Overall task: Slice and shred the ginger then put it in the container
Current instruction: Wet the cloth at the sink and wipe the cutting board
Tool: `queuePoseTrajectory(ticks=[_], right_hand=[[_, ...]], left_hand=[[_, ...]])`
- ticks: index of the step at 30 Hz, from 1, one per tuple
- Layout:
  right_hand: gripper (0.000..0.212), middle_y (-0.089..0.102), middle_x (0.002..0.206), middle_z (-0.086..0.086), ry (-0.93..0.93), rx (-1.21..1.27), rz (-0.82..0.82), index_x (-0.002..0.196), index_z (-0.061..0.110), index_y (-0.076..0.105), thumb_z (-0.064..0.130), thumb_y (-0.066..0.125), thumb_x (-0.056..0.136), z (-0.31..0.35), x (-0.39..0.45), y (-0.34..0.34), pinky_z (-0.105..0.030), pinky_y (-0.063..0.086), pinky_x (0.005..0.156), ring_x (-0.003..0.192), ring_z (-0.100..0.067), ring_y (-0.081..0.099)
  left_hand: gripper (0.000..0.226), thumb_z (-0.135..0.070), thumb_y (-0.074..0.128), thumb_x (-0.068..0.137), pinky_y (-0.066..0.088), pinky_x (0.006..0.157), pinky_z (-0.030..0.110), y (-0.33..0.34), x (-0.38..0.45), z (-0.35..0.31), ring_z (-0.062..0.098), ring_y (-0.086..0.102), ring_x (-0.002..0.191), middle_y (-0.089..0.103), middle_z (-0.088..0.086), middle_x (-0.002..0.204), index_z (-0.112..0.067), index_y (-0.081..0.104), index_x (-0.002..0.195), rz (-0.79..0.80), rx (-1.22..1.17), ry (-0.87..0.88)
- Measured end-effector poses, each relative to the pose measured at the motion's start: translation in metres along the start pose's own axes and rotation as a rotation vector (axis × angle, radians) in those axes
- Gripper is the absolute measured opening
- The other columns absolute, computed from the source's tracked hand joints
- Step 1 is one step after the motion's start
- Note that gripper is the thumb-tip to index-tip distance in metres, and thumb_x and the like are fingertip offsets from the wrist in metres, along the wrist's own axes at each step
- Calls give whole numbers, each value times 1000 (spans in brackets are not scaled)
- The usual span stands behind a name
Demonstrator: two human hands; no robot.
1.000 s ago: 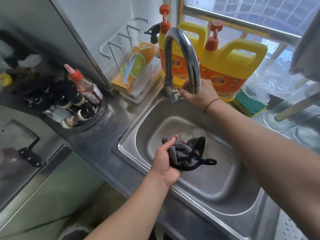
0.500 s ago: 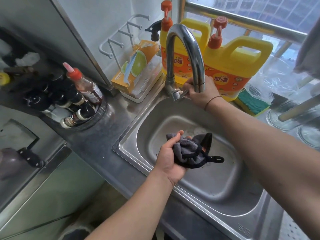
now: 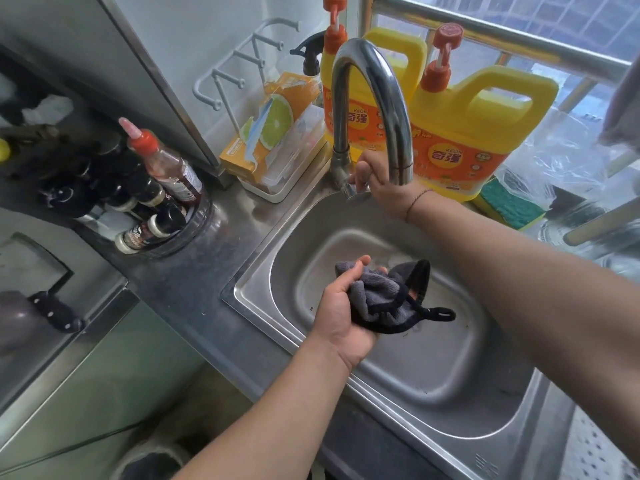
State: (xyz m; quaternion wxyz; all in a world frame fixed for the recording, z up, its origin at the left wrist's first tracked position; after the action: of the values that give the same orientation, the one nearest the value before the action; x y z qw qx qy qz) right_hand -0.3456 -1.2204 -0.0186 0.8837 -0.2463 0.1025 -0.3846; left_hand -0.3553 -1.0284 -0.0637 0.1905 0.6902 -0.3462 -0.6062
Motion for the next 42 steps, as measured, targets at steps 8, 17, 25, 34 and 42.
queuePoseTrajectory(ticks=[8, 17, 25, 34, 42], right_hand=[[29, 53, 82, -40, -136, 8, 9, 82, -15, 49, 5, 40, 100, 2, 4, 5, -3, 37, 56, 64, -29, 50], [32, 67, 69, -12, -50, 57, 79, 63, 6, 65, 20, 57, 91, -9, 17, 3, -17, 44, 57, 55, -3, 54], [32, 38, 41, 6, -21, -2, -61, 53, -9, 47, 8, 60, 77, -1, 25, 12, -10, 27, 40, 39, -7, 36], [36, 25, 49, -2, -132, -141, 176, 47, -1, 35, 0, 57, 76, 22, 26, 27, -15, 18, 37, 43, -11, 26], [36, 25, 43, 9, -333, -209, 179, 46, 18, 30, 14, 50, 75, 13, 15, 36, -22, 25, 42, 42, -10, 34]], left_hand=[[9, -22, 56, 100, 62, 69, 41, 4, 5, 5, 25, 72, 73, 64, 9, 90, -17, 62, 101, 13, 0, -15], [10, -23, 55, 100, 56, 86, 43, 1, 11, 4, 24, 71, 76, 65, 10, 90, -17, 63, 101, 6, -18, -5], [17, -22, 63, 87, 62, 74, 42, 4, 10, 0, 25, 70, 81, 66, 10, 91, -18, 64, 104, 26, -26, -2], [10, -23, 59, 91, 62, 74, 43, 4, 12, -9, 25, 69, 85, 63, 9, 94, -17, 64, 98, 67, -22, 17], [10, -23, 56, 97, 61, 79, 40, 10, 18, 2, 24, 70, 82, 65, 9, 91, -18, 63, 102, 61, -40, -24]])
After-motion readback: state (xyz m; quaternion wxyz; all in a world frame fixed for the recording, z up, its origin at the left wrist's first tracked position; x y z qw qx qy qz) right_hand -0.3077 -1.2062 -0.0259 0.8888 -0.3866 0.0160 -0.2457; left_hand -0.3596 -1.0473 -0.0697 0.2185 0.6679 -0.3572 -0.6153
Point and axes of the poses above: each hand's wrist, its own x-axis towards the middle knuckle, its own y-axis out of the palm, z = x × y, the point moved 5 cm from there along x, towards the middle knuckle
